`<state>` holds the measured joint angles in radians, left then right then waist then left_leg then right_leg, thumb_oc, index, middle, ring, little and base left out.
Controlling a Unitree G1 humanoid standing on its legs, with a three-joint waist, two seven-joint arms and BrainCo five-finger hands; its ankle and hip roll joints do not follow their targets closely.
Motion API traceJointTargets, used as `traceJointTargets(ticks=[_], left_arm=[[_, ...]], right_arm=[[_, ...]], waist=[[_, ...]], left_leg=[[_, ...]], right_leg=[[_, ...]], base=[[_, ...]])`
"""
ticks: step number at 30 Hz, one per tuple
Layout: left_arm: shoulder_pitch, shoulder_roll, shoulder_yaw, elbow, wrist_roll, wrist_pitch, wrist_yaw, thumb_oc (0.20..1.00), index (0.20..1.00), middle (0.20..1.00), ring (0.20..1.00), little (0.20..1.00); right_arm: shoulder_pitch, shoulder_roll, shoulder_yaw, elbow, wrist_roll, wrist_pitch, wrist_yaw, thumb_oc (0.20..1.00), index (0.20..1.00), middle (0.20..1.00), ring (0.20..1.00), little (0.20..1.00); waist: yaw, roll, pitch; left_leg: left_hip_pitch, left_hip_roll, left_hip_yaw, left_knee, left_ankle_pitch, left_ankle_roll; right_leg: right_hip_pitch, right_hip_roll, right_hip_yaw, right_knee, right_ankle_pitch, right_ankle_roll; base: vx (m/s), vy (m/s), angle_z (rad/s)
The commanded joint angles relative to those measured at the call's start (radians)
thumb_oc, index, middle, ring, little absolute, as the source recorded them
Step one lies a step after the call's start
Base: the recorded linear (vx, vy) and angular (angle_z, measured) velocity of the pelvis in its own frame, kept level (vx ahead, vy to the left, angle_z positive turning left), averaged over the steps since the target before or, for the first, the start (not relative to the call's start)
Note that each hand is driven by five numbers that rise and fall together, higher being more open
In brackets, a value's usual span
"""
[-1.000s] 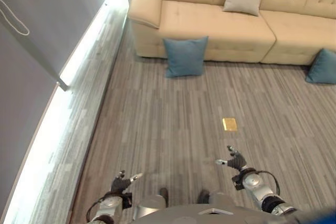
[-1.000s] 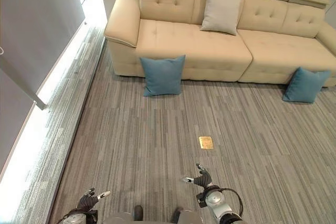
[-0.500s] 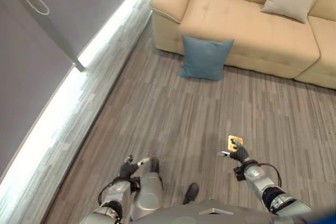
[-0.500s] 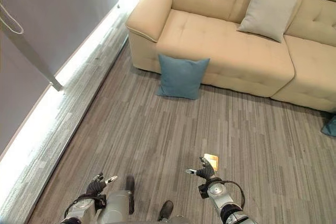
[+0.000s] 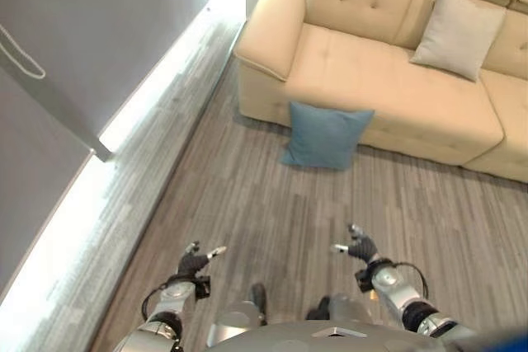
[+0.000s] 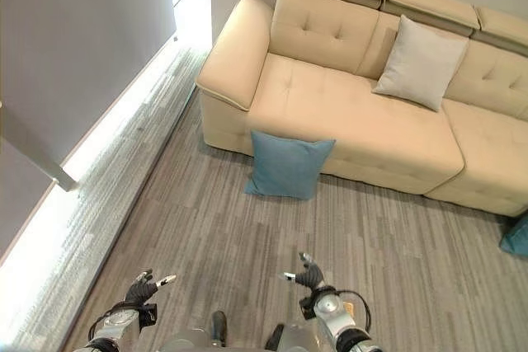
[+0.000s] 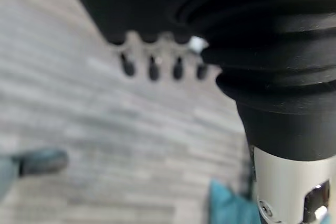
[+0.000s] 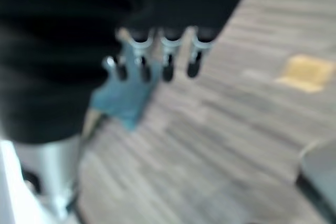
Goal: Pick up all the scattered cushions and arrange them neatly on the sofa.
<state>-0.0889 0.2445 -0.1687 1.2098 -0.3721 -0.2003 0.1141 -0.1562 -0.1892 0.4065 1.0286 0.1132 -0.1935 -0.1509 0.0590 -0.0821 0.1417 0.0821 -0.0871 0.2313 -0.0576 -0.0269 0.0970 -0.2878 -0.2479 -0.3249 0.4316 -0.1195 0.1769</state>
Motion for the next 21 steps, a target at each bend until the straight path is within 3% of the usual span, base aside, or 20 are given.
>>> traceJointTargets(ticks=[1, 3, 6, 8, 9, 10, 11, 12, 15, 16, 17, 21], left_arm=[[-0.012, 0.004, -0.001, -0.011, 0.021, -0.018, -0.005, 1.0, 1.0, 1.0, 1.0, 1.0], [-0.017, 0.0, 0.002, 0.0, 0.024, -0.022, -0.001, 1.0, 1.0, 1.0, 1.0, 1.0], [-0.006, -0.012, 0.006, 0.013, 0.027, -0.022, -0.003, 1.0, 1.0, 1.0, 1.0, 1.0], [-0.001, -0.023, -0.006, 0.022, 0.031, -0.017, -0.012, 1.0, 1.0, 1.0, 1.0, 1.0], [0.0, -0.023, -0.011, 0.023, 0.03, -0.017, -0.013, 1.0, 1.0, 1.0, 1.0, 1.0], [-0.008, -0.021, -0.016, 0.009, 0.011, -0.015, -0.02, 1.0, 1.0, 1.0, 1.0, 1.0], [-0.013, -0.022, -0.02, 0.014, 0.006, -0.012, -0.02, 1.0, 1.0, 1.0, 1.0, 1.0], [-0.014, -0.022, -0.02, 0.014, 0.006, -0.012, -0.02, 1.0, 1.0, 1.0, 1.0, 1.0], [-0.013, -0.025, -0.025, 0.016, 0.004, -0.015, -0.013, 1.0, 1.0, 1.0, 1.0, 1.0], [-0.007, -0.026, -0.021, 0.018, 0.01, -0.013, -0.014, 1.0, 1.0, 1.0, 1.0, 1.0], [-0.004, -0.024, -0.02, 0.027, 0.011, -0.016, -0.012, 1.0, 1.0, 1.0, 1.0, 1.0], [0.005, -0.023, -0.011, 0.033, 0.007, -0.014, -0.015, 1.0, 1.0, 1.0, 1.0, 1.0]], right_arm=[[-0.036, -0.028, -0.033, 0.005, 0.011, -0.016, -0.003, 1.0, 1.0, 1.0, 1.0, 1.0], [-0.037, -0.029, -0.033, 0.002, 0.009, -0.014, -0.005, 1.0, 1.0, 1.0, 1.0, 1.0], [-0.02, -0.035, -0.033, -0.003, 0.002, -0.016, 0.0, 1.0, 1.0, 1.0, 1.0, 1.0], [-0.007, -0.046, -0.04, 0.0, 0.015, -0.019, 0.003, 1.0, 1.0, 1.0, 1.0, 1.0], [-0.004, -0.051, -0.042, -0.004, 0.021, -0.022, 0.004, 1.0, 1.0, 1.0, 1.0, 1.0], [0.001, -0.061, -0.033, -0.007, 0.04, -0.029, 0.001, 1.0, 1.0, 1.0, 1.0, 1.0], [0.0, -0.059, -0.032, 0.001, 0.048, -0.028, -0.001, 1.0, 1.0, 1.0, 1.0, 1.0], [0.0, -0.059, -0.033, 0.001, 0.048, -0.028, -0.001, 1.0, 1.0, 1.0, 1.0, 1.0], [-0.011, -0.062, -0.032, -0.001, 0.054, -0.03, -0.003, 1.0, 1.0, 1.0, 1.0, 1.0], [-0.012, -0.059, -0.03, 0.001, 0.047, -0.029, -0.002, 1.0, 1.0, 1.0, 1.0, 1.0], [-0.013, -0.056, -0.025, 0.01, 0.042, -0.031, -0.003, 1.0, 1.0, 1.0, 1.0, 1.0], [-0.022, -0.047, -0.02, 0.008, 0.031, -0.028, -0.001, 1.0, 1.0, 1.0, 1.0, 1.0]], waist=[[0.012, -0.023, 0.025], [-0.001, -0.022, 0.021], [-0.007, -0.029, -0.003], [-0.013, -0.033, -0.018], [-0.022, -0.037, -0.022], [-0.005, -0.051, -0.002], [-0.001, -0.052, 0.004], [-0.001, -0.051, 0.004], [0.008, -0.054, 0.008], [0.014, -0.048, 0.0], [0.024, -0.049, 0.001], [0.031, -0.052, -0.01]], left_leg=[[-0.022, 0.06, -0.101, 0.098, -0.055, -0.079], [-0.007, 0.059, -0.109, 0.094, -0.062, -0.089], [0.011, 0.058, -0.115, 0.114, -0.082, -0.105], [-0.007, 0.069, -0.119, 0.205, -0.068, -0.145], [-0.027, 0.098, -0.1, 0.276, -0.047, -0.169], [-0.107, 0.136, -0.101, 0.459, 0.007, -0.206], [-0.126, 0.146, -0.103, 0.479, 0.014, -0.206], [-0.127, 0.147, -0.104, 0.481, 0.013, -0.206], [-0.178, 0.121, -0.111, 0.309, -0.035, -0.168], [-0.195, 0.108, -0.118, 0.211, -0.009, -0.158], [-0.22, 0.096, -0.139, 0.189, 0.034, -0.164], [-0.183, 0.079, -0.143, 0.153, 0.022, -0.145]], right_leg=[[0.135, 0.043, 0.002, -0.299, 0.24, 0.009], [0.129, 0.042, 0.008, -0.353, 0.263, 0.019], [0.172, 0.063, 0.006, -0.377, 0.242, 0.007], [0.218, 0.083, -0.022, -0.402, 0.224, -0.016], [0.238, 0.092, -0.039, -0.415, 0.214, -0.029], [0.293, 0.116, -0.054, -0.443, 0.175, -0.072], [0.307, 0.127, -0.056, -0.451, 0.161, -0.082], [0.308, 0.128, -0.057, -0.451, 0.161, -0.082], [0.322, 0.137, -0.037, -0.471, 0.142, -0.067], [0.328, 0.153, -0.023, -0.473, 0.134, -0.062], [0.332, 0.164, 0.002, -0.46, 0.122, -0.063], [0.328, 0.165, 0.016, -0.417, 0.112, -0.054]], base=[[0.27, -0.038, 0.56], [0.24, -0.044, 0.49], [0.3, -0.073, 0.25], [0.33, -0.152, 0.31], [0.28, -0.296, 0.57], [0.24, -0.283, 0.59], [0.17, -0.214, 0.42], [0.1, -0.045, 0.1], [0.18, 0.042, -0.33], [0.28, 0.135, -0.42], [0.21, 0.101, -0.41], [0.16, 0.113, -0.56]])
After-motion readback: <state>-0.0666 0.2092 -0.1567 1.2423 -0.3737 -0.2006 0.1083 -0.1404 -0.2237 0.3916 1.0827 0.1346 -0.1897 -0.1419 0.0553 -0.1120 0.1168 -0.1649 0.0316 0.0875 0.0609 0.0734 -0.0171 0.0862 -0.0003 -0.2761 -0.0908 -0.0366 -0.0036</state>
